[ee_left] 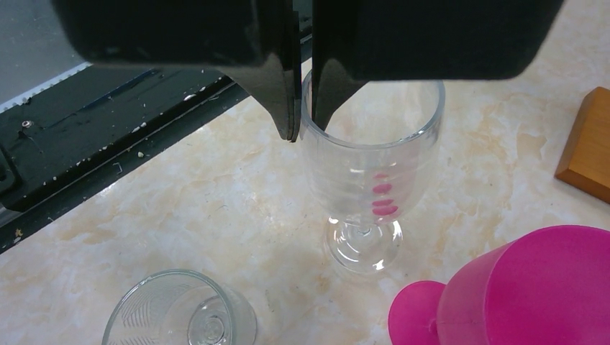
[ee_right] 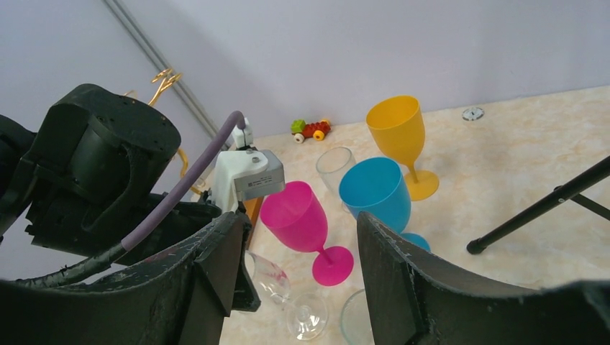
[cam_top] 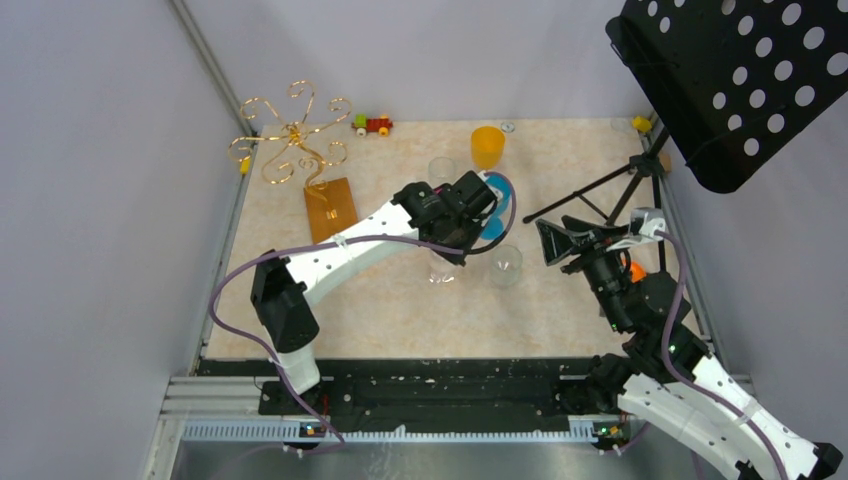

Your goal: Take the wine glass off the wine glass rack

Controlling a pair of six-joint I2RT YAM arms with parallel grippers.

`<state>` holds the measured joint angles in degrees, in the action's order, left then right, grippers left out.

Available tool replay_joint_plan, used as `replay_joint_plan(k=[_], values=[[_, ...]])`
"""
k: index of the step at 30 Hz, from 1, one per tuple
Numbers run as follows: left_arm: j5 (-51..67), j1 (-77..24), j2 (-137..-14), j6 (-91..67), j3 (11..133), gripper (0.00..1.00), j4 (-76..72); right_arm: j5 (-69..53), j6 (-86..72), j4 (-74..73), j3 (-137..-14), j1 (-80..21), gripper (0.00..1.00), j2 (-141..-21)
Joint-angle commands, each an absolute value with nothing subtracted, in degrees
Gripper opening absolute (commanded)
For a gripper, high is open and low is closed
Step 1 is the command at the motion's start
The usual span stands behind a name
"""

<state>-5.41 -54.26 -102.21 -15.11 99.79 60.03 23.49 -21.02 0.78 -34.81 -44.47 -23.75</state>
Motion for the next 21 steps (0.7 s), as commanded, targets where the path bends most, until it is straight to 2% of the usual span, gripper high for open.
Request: replay_joint_plan(k=[1, 6, 14, 21], values=[[-5.7, -54.2, -101.7, -15.5, 102.5, 0.0, 60.7, 24.5, -21.2, 1.9, -34.8, -44.7, 0.61, -23.5], [-4.7, -54.3, -102.4, -15.4, 102.4, 0.02, 61.2, 24.5, -21.8, 1.5, -34.9, -44.8, 0.61, -23.6], [-6.0, -54.2, -101.6, -15.2, 102.8, 0.26, 61.1, 24.6, -22.3, 1.2, -35.1, -44.7, 0.61, -23.5], [-9.2, -54.2, -99.4, -14.9, 103.0, 0.4, 62.0, 24.3, -22.9, 0.5, -36.1, -44.7, 0.61, -23.7]])
